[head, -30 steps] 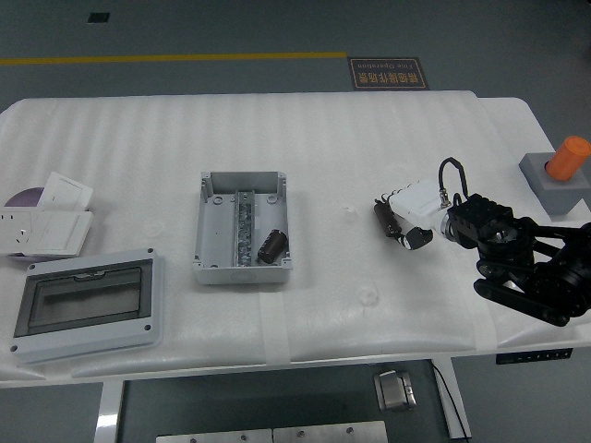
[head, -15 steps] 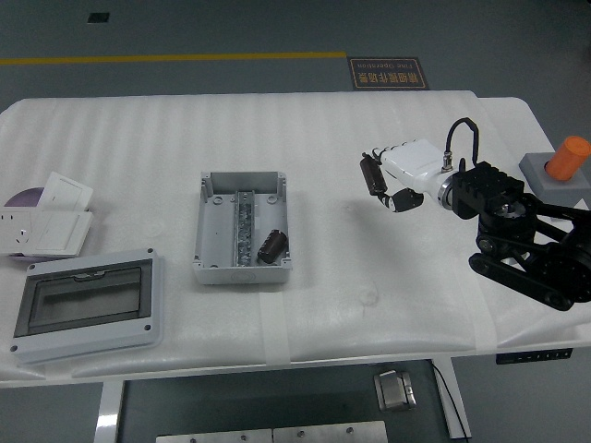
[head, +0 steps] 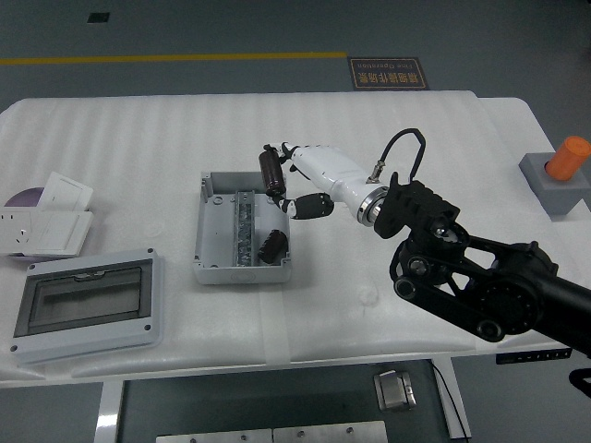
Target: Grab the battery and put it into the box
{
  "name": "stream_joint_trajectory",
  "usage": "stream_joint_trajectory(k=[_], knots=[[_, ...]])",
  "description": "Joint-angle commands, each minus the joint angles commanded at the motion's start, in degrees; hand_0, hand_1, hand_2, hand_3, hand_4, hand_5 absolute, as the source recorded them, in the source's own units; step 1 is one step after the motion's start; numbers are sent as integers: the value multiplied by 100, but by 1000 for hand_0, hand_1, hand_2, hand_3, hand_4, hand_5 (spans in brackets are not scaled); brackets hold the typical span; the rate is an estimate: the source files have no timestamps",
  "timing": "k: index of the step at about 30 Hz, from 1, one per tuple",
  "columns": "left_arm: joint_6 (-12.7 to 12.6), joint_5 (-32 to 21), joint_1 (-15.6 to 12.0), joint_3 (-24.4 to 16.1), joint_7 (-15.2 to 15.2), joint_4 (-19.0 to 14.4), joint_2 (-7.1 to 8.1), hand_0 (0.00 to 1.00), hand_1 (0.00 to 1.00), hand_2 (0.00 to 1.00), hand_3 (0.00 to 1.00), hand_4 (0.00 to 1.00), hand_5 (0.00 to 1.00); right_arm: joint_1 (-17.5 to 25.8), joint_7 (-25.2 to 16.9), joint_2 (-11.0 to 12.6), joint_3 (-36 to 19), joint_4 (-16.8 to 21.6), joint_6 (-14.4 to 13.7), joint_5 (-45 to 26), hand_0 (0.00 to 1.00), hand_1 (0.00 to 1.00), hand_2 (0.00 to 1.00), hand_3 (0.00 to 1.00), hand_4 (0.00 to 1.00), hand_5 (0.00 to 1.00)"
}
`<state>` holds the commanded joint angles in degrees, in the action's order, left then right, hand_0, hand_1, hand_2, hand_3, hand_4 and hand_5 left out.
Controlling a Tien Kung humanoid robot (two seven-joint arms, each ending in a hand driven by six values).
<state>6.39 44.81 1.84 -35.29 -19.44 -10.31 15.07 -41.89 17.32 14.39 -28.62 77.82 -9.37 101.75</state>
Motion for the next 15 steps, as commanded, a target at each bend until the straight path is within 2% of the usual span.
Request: stream_joint_trajectory(k=[4,5,10,11,15], knots=[[8,99,-4,-106,-41,0,0,664,681,567,586,515,457,123,43,-257,117,-238,-76,157,530,707,833,921,677,334],[7,109,-5,-120,-46,0,2,664,681,564,582,514,457,141,54,-287,164,-280,-82,178,766,877,996,998,792,413],[12,133,-16,-161,-72,0,5,664,681,564,582,514,457,213,117,-391,379,-448,-94,286,766,877,996,998,792,413],[14,130,-18,-164,-76,0,5,664,681,558,581,514,456,222,128,-403,402,-469,-93,301,936,951,998,998,840,453],[21,119,-23,-168,-83,0,6,664,681,558,581,514,456,239,150,-422,462,-508,-85,306,936,951,998,998,840,453]])
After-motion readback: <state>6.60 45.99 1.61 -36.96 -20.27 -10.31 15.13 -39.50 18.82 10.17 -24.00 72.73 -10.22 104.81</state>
